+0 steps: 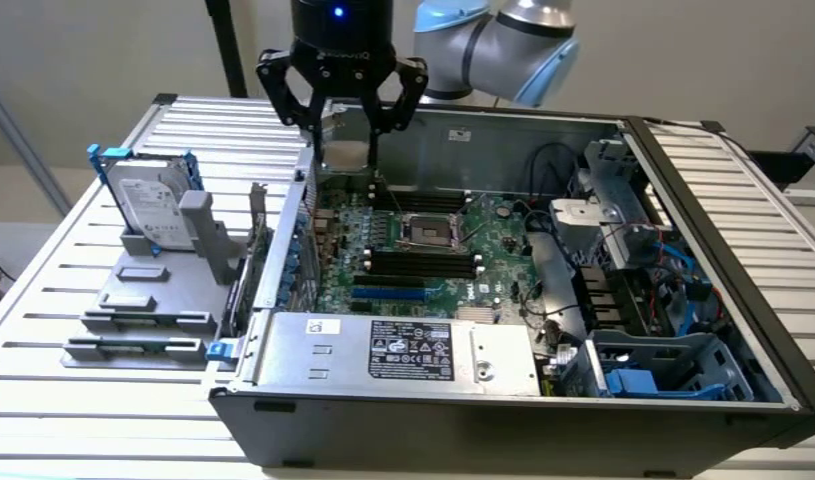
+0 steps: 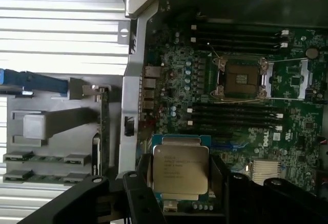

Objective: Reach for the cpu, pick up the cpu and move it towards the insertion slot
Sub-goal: 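Pick up the cpu and move it towards the insertion slot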

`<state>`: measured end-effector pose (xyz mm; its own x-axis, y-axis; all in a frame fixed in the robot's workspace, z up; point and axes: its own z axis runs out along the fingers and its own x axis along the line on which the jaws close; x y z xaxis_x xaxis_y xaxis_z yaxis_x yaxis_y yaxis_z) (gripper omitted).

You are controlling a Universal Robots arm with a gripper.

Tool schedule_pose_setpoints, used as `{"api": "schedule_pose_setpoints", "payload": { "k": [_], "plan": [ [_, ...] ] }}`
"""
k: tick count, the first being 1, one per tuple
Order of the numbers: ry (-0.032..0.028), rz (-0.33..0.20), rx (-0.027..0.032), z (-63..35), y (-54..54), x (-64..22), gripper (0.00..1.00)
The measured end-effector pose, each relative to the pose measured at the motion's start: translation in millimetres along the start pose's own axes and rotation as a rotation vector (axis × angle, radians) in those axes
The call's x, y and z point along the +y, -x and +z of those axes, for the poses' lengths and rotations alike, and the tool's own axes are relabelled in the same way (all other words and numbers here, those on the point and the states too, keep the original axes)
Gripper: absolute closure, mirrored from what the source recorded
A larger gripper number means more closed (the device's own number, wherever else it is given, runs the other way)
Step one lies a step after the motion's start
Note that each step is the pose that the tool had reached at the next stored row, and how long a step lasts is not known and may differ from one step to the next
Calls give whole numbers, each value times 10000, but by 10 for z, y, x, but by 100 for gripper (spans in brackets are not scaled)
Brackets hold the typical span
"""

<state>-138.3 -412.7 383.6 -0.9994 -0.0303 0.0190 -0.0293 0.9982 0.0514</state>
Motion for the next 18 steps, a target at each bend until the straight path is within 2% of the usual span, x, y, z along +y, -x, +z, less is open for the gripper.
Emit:
{"api": "schedule_pose_setpoints", "payload": {
  "k": [18],
  "plan": [
    [0,-1,0,76,619,421,45]
  ]
}}
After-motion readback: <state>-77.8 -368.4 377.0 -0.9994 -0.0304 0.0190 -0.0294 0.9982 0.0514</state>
